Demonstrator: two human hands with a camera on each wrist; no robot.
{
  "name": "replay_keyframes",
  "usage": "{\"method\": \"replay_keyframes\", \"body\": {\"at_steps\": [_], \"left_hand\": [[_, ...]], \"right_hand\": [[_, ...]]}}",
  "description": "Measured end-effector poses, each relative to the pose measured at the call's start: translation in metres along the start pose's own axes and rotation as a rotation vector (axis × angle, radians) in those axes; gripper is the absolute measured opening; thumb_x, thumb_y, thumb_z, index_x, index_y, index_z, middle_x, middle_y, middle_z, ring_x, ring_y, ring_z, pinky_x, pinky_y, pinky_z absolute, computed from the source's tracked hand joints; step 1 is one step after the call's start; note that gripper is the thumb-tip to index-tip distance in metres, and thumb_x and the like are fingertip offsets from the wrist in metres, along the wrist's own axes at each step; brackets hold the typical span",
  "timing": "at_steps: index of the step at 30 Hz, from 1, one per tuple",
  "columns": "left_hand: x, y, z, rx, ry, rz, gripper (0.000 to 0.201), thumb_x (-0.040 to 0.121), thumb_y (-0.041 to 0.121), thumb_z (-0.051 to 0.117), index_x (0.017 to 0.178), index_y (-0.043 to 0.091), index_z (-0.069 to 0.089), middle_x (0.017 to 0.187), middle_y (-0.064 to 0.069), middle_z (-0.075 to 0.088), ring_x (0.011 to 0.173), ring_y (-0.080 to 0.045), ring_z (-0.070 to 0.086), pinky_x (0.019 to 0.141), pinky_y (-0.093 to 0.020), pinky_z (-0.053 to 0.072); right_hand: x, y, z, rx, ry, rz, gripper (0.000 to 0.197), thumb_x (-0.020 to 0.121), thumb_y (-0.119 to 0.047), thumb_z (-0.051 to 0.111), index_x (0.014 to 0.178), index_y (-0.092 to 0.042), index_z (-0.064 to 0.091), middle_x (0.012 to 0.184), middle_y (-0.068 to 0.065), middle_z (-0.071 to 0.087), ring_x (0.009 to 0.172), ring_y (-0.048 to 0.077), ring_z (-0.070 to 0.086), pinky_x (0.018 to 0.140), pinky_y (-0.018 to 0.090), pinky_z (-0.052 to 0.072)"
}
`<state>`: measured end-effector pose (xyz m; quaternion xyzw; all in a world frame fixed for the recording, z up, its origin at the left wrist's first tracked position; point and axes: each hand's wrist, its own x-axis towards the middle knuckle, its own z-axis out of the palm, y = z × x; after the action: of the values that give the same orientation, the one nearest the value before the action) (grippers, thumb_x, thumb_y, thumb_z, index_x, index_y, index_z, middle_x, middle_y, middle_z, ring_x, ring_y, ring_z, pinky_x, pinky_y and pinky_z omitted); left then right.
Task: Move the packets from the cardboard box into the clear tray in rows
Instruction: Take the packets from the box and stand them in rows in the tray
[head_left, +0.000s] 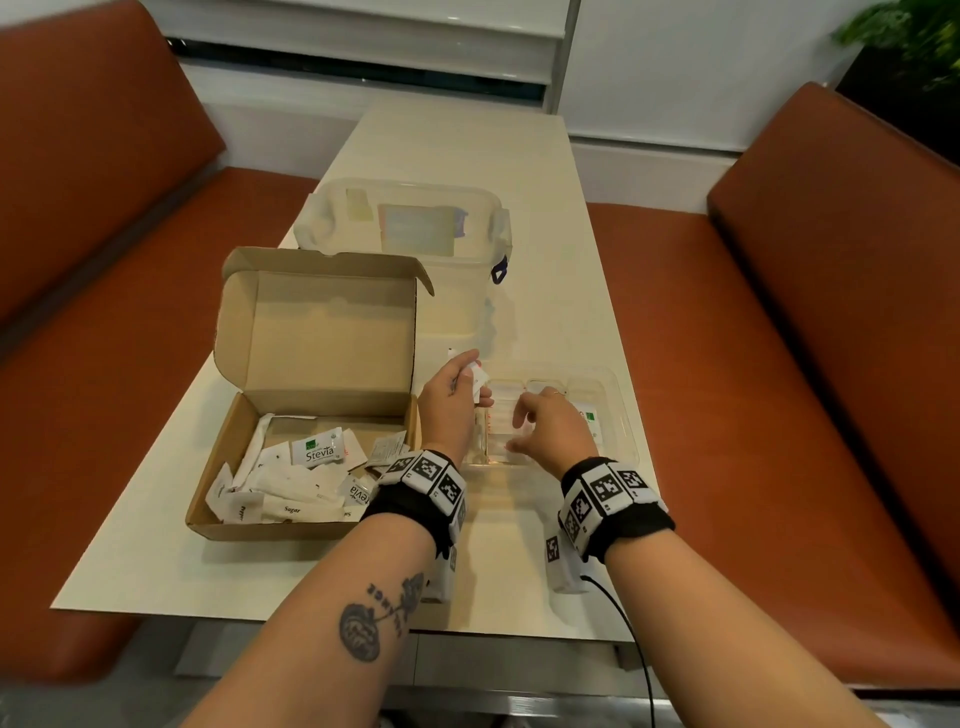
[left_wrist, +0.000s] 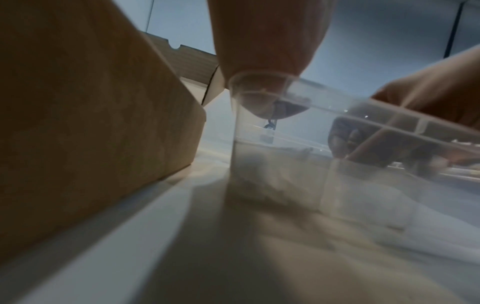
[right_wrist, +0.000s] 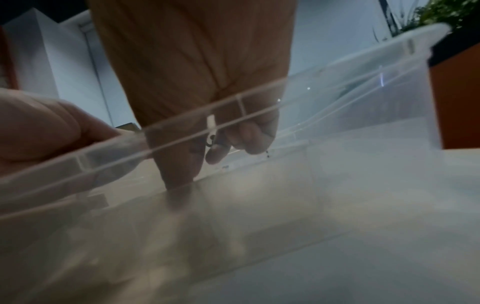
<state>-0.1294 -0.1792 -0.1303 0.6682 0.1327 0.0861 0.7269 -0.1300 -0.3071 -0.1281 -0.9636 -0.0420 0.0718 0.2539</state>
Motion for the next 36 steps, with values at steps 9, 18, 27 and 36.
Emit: {"method": "replay_keyframes", "body": {"at_steps": [9,18,27,36], "left_hand": [[-0.001,0.002,-0.002,0.041,-0.037,-0.005,0.033,0.101,0.009,0.038,0.125,0.013,0.061,0.091,-0.008,0.063,0.065,-0.010,0.060,0.071,-0.023,0.053],[0.001,0.003,0.000,-0.101,-0.084,-0.127,0.044,0.094,-0.006,0.030,0.122,0.006,0.062,0.111,-0.016,0.058,0.072,-0.018,0.059,0.064,-0.021,0.057],[-0.003,0.007,-0.001,-0.130,-0.308,-0.142,0.063,0.087,-0.017,0.039,0.132,0.026,0.054,0.131,-0.018,0.051,0.084,-0.022,0.064,0.087,-0.037,0.055],[-0.005,0.012,-0.006,-0.171,-0.261,-0.174,0.028,0.097,-0.003,0.045,0.117,0.005,0.062,0.125,-0.021,0.053,0.092,-0.033,0.066,0.074,-0.030,0.060]], "right_hand": [[0.001,-0.003,0.007,-0.151,-0.004,-0.026,0.008,0.076,-0.015,0.074,0.082,-0.017,0.069,0.092,-0.002,0.042,0.091,0.018,0.051,0.073,0.025,0.039],[0.004,0.000,0.007,-0.048,0.029,-0.006,0.010,0.078,-0.017,0.071,0.087,-0.015,0.067,0.094,0.000,0.047,0.089,0.019,0.054,0.072,0.025,0.039],[0.012,-0.009,-0.013,0.610,0.198,0.080,0.010,0.085,-0.023,0.067,0.085,-0.013,0.066,0.080,0.002,0.070,0.073,0.011,0.061,0.065,0.015,0.043],[0.015,0.001,-0.016,0.787,0.210,0.159,0.015,0.075,-0.016,0.077,0.071,-0.016,0.062,0.063,-0.006,0.064,0.052,-0.003,0.053,0.060,0.019,0.039]]}}
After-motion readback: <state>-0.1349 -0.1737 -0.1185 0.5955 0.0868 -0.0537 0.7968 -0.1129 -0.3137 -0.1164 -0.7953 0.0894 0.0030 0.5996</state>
